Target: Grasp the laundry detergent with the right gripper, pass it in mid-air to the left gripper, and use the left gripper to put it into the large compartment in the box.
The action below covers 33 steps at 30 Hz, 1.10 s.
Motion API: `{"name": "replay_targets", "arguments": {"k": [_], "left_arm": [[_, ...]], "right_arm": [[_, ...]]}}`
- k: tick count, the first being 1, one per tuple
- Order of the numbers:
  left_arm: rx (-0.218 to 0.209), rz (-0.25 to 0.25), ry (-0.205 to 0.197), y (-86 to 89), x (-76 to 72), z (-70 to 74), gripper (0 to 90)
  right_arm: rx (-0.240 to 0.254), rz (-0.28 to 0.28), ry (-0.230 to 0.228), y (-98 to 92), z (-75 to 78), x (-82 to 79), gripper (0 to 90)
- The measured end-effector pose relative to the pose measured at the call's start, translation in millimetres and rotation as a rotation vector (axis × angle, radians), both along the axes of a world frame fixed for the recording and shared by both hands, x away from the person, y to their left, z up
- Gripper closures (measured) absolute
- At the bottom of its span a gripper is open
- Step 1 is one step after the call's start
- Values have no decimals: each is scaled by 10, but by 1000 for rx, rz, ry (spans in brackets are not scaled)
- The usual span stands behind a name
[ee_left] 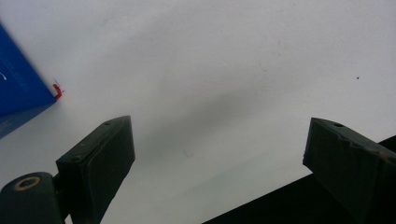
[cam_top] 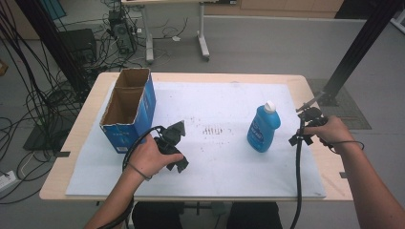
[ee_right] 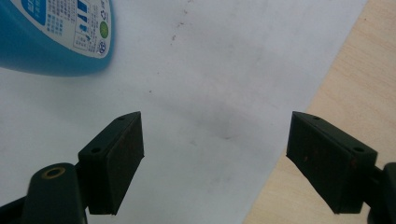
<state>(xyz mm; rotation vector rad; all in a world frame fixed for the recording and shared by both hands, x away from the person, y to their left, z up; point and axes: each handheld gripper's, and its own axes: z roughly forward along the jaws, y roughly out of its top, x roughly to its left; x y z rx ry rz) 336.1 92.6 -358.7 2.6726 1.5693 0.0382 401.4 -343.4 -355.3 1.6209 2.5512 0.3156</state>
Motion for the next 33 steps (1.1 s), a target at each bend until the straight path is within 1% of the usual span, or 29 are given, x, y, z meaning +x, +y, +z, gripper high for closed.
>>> {"name": "replay_targets", "arguments": {"k": [4,16,18,23,26,33], "left_arm": [[-2,0,2,6,-6,-10,92],[-5,1,6,22,-19,-35,92],[-11,-3,4,26,-23,-32,92],[-6,-3,5,20,-30,-44,92],[-8,-7,5,18,-30,-45,92],[-14,-8,6,4,-33,-63,92]], "right_arm": [[2,5,-8,-3,-23,-38,182],[12,10,-2,-2,-126,-132,181],[20,6,0,0,-132,-141,182],[18,18,-6,17,-137,-184,181],[17,16,-8,25,-139,-210,180],[29,26,-11,40,-181,-280,179]]}}
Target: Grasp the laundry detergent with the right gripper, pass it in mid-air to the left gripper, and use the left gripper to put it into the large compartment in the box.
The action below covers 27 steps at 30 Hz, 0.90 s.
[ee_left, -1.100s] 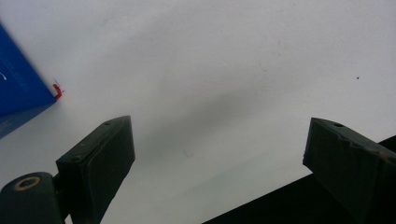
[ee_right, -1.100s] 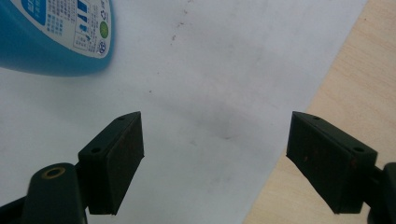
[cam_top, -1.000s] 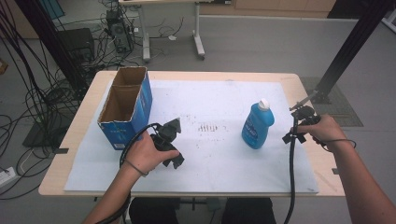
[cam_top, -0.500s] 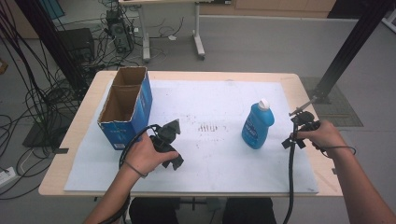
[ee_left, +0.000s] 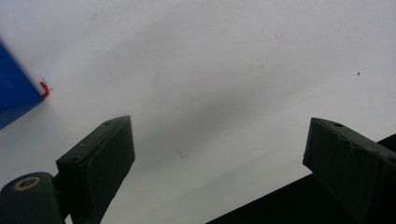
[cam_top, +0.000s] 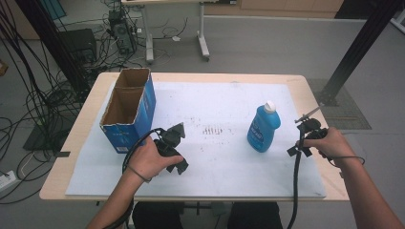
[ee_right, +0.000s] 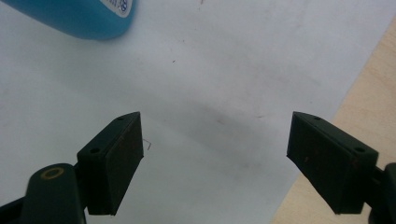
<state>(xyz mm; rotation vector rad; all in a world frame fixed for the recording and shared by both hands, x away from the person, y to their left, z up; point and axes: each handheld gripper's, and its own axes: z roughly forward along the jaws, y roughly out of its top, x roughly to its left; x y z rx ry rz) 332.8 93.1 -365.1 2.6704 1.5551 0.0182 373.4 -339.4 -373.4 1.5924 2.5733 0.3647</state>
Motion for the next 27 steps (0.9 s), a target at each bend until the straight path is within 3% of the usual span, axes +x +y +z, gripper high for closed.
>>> {"name": "replay_targets", "arguments": {"k": [27], "left_arm": [[-5,-3,4,-14,-27,-25,92]], "right_arm": [[38,38,-28,116,-126,-292,164]]}}
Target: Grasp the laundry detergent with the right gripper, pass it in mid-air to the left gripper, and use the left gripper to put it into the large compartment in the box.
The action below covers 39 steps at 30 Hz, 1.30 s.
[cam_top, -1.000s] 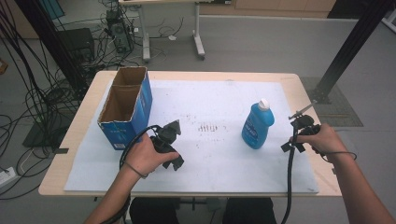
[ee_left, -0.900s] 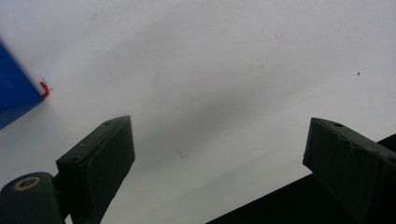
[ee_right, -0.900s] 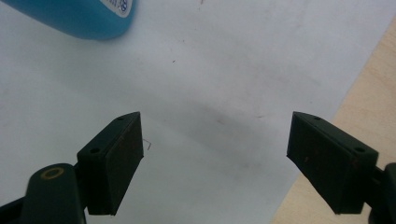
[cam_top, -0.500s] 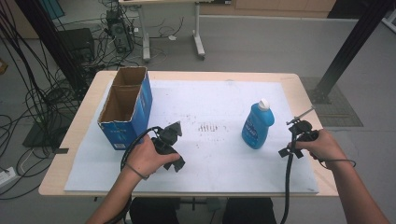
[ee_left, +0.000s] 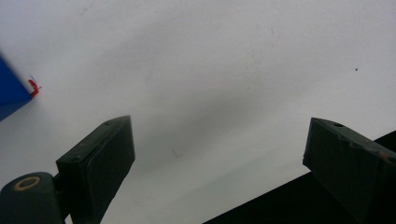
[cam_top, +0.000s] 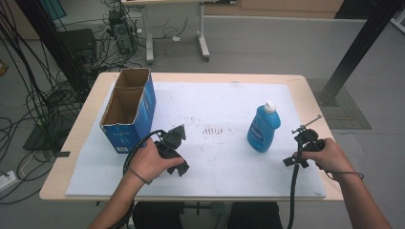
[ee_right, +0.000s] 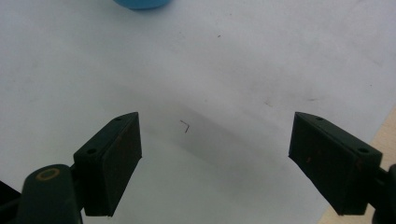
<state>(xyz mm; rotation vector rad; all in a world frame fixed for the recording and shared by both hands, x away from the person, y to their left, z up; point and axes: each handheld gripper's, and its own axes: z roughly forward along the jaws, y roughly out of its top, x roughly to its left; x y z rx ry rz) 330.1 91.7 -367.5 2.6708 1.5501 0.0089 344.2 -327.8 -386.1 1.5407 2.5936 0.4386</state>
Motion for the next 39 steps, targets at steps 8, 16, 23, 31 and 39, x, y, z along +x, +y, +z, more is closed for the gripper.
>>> {"name": "replay_targets", "arguments": {"k": [8,16,23,31,39], "left_arm": [[-2,-6,1,-15,0,4,92],[0,-6,-1,-24,3,4,92],[-1,-4,-4,-25,10,22,92],[2,-9,-2,-28,15,25,92],[1,-9,-4,-33,14,41,93]], "right_arm": [[9,3,-6,46,-33,-49,153],[19,7,-17,86,-53,-93,119],[23,3,-22,89,-64,-103,94],[42,6,-34,95,-105,-138,92],[63,16,-60,100,-128,-180,93]]}}
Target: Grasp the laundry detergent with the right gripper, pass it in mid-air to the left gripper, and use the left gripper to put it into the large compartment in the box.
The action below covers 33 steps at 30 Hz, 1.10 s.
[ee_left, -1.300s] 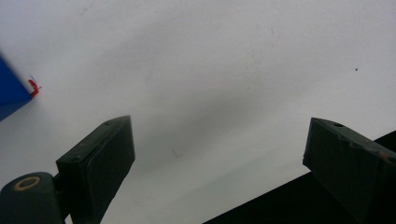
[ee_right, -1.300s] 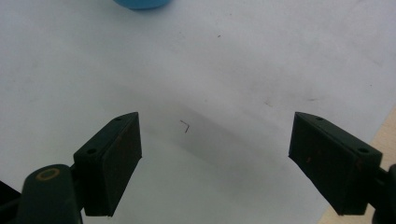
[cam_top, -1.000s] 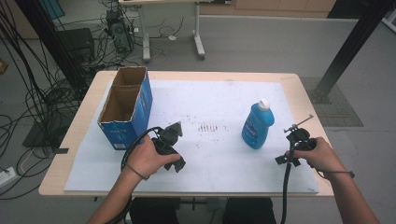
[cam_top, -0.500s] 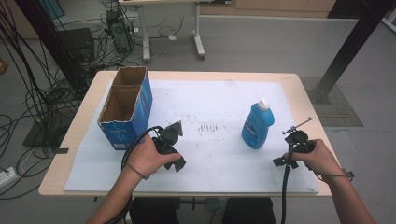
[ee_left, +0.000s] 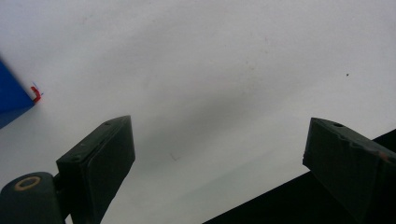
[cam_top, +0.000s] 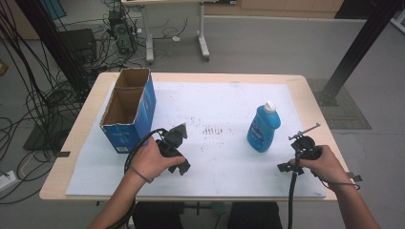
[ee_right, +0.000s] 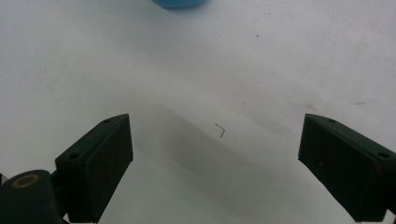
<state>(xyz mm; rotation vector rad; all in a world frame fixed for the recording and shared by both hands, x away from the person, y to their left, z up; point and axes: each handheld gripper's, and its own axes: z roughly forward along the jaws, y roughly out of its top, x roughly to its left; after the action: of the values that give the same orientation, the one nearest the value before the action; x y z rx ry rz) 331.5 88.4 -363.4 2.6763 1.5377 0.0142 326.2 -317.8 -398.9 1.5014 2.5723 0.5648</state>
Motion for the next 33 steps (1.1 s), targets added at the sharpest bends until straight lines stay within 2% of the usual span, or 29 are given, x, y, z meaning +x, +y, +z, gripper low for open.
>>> {"name": "replay_targets", "arguments": {"k": [14,20,30,33], "left_arm": [[-7,7,-3,19,-18,9,92],[-11,11,-7,29,-29,8,92],[-15,12,-4,27,-40,9,92],[-16,11,-6,21,-43,16,92]], "right_arm": [[54,5,-71,35,-143,-80,98],[73,3,-86,39,-180,-105,97],[114,-1,-164,25,-265,-140,93],[145,-4,-201,25,-283,-162,94]]}}
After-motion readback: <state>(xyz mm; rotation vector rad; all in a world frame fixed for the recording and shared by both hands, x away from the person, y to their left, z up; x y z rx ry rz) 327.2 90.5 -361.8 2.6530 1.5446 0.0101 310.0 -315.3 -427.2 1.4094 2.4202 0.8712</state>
